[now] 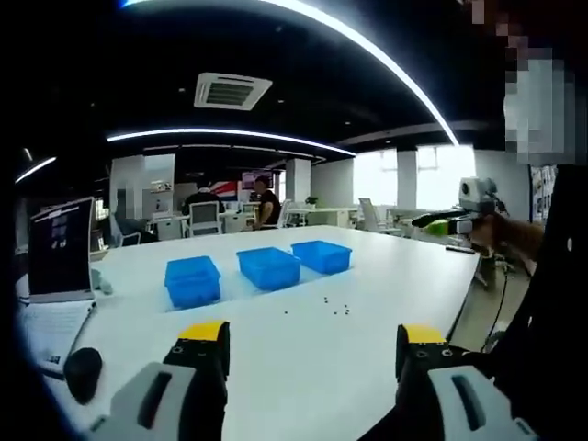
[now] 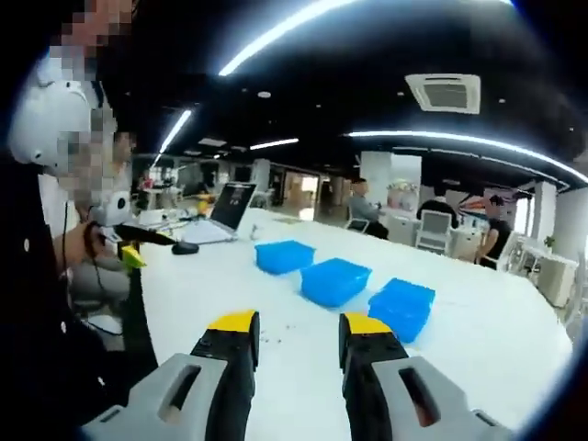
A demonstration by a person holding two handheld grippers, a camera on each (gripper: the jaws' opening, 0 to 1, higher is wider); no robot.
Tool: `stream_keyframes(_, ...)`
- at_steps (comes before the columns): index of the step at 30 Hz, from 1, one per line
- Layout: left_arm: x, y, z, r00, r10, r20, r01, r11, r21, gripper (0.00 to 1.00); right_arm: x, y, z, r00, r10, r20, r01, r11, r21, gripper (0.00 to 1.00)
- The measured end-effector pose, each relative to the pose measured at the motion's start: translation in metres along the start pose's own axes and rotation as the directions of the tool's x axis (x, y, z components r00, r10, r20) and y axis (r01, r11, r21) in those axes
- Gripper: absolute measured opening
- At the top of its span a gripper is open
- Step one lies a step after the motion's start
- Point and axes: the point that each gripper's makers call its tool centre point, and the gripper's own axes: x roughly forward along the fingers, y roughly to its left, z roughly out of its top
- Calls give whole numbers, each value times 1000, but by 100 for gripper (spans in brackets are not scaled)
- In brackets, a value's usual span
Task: Pick up the resistors one by one and place each resistor into its matching bin, sorting the parts by color and model until every resistor is separated into the correct bin for its type
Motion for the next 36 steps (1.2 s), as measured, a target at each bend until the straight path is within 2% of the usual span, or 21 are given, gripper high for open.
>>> stream_keyframes(2,-2,2,-1,1000,9,0,-9,1000,-2,74,13,3,3,996,81,-47,-84,994,-66,37)
stream_keyframes(4,-4,3,-3,1000,15,0,-15,1000,-5,74,25,6,5,984,148,-97,-160,980,-122,37)
stream_keyframes(6,-5,3,-4,1000,19,0,-19,1000,-6,74,38,7,5,972,187,-144,-212,960,-185,36)
stream_keyframes(8,-6,3,-5,1000,21,-3,-21,1000,-3,74,51,11,5,951,244,-188,-283,932,-227,37)
stream_keyframes(11,-8,4,-7,1000,26,-5,-26,1000,-6,74,72,17,6,918,308,-249,-376,877,-298,36)
stream_keyframes(14,-10,5,-8,999,31,-7,-31,999,-10,74,96,24,5,878,365,-311,-466,804,-371,36)
stream_keyframes(16,-13,6,-9,999,37,-6,-37,999,-13,74,108,30,4,851,401,-339,-515,765,-387,36)
stream_keyframes(18,-14,6,-9,999,39,-6,-40,999,-17,74,121,36,2,820,431,-377,-566,709,-421,36)
stream_keyframes(20,-16,6,-10,999,43,-7,-43,999,-16,74,132,47,-1,784,463,-413,-619,632,-466,36)
stream_keyframes(23,-18,6,-11,999,47,-5,-47,999,-21,74,148,55,-6,732,495,-468,-681,536,-500,36)
stream_keyframes(25,-20,6,-11,999,49,-5,-49,999,-23,74,161,62,-14,689,507,-518,-724,450,-523,36)
stream_keyframes(26,-20,5,-11,999,48,-5,-48,999,-24,74,166,64,-18,674,505,-538,-736,407,-540,35)
stream_keyframes(27,-20,5,-12,999,48,-6,-48,999,-24,74,171,68,-23,655,502,-565,-752,357,-554,35)
stream_keyframes(28,-21,4,-12,999,47,-7,-47,999,-24,74,176,70,-28,634,499,-591,-768,316,-557,35)
stream_keyframes(30,-21,3,-13,999,45,-9,-46,999,-26,74,184,76,-36,601,496,-627,-792,266,-549,35)
stream_keyframes(32,-22,2,-13,999,46,-8,-46,999,-27,74,194,81,-45,567,489,-663,-812,195,-550,35)
stream_keyframes(34,-23,2,-14,999,47,-8,-47,998,-28,74,205,83,-54,541,471,-697,-827,147,-543,36)
stream_keyframes(36,-24,2,-14,999,48,-9,-48,998,-28,74,214,84,-62,516,445,-732,-838,84,-540,35)
